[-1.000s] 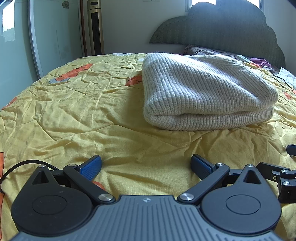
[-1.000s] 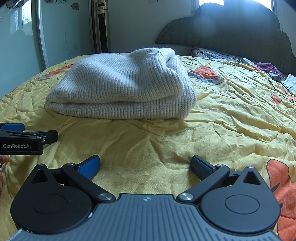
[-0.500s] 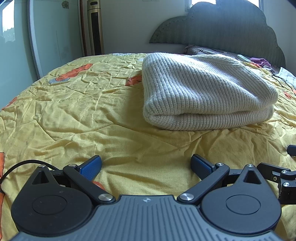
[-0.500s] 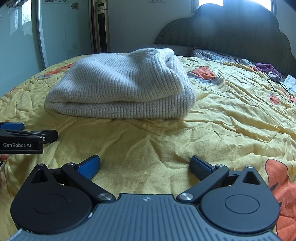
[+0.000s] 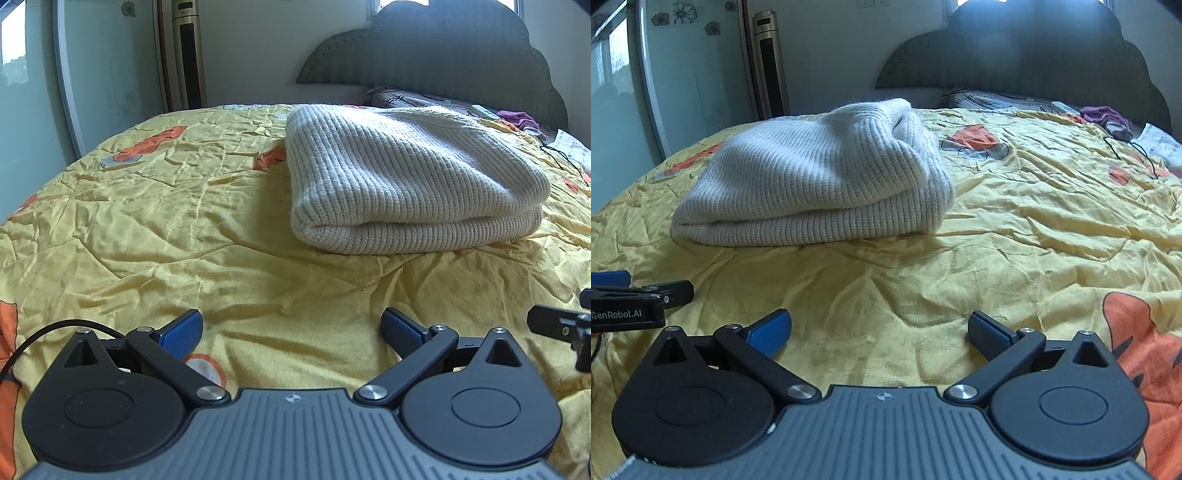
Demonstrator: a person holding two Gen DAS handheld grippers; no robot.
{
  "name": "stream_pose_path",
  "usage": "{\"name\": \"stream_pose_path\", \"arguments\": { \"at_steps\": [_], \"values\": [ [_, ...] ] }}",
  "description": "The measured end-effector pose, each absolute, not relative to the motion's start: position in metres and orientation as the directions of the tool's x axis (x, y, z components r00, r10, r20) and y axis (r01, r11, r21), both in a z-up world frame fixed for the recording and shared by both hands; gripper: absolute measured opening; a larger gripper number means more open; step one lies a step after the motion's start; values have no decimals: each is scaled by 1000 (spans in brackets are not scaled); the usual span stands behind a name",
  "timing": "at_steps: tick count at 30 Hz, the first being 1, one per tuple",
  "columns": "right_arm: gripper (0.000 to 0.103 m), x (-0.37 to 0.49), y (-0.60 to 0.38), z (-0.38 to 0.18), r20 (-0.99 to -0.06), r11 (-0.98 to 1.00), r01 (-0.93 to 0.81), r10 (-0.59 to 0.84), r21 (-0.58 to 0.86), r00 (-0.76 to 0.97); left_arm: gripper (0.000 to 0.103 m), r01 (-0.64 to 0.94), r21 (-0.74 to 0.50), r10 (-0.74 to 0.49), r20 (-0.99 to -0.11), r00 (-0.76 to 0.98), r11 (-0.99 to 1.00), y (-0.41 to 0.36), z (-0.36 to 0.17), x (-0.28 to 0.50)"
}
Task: Fold small clothes
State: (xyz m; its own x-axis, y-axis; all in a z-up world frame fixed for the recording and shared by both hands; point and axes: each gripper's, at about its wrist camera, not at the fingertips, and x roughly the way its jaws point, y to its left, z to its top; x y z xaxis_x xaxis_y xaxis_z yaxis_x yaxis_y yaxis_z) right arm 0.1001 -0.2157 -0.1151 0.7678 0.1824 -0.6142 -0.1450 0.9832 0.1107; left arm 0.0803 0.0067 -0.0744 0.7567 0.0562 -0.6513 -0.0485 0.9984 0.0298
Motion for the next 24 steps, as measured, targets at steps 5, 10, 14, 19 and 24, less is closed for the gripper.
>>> {"name": "stream_pose_path", "arguments": {
  "at_steps": [5,10,14,19,24],
  "values": [
    [103,100,-221,-110,-612,980,-135,196,146,766,103,-57,31,63,-654,754,998,6,-74,79],
    [103,98,-218,-108,-613,979,-147,201,138,764,103,-59,29,64,-658,751,998,5,-75,80],
    [103,98,-213,-109,-613,981,-156,194,115,766,103,-55,26,59,-660,749,998,6,-77,80],
    [103,98,-211,-109,-611,982,-160,185,97,770,103,-50,32,58,-657,752,998,5,-77,80],
    [103,97,-210,-110,-609,984,-164,172,70,774,103,-48,30,56,-657,752,998,5,-77,80]
  ]
}}
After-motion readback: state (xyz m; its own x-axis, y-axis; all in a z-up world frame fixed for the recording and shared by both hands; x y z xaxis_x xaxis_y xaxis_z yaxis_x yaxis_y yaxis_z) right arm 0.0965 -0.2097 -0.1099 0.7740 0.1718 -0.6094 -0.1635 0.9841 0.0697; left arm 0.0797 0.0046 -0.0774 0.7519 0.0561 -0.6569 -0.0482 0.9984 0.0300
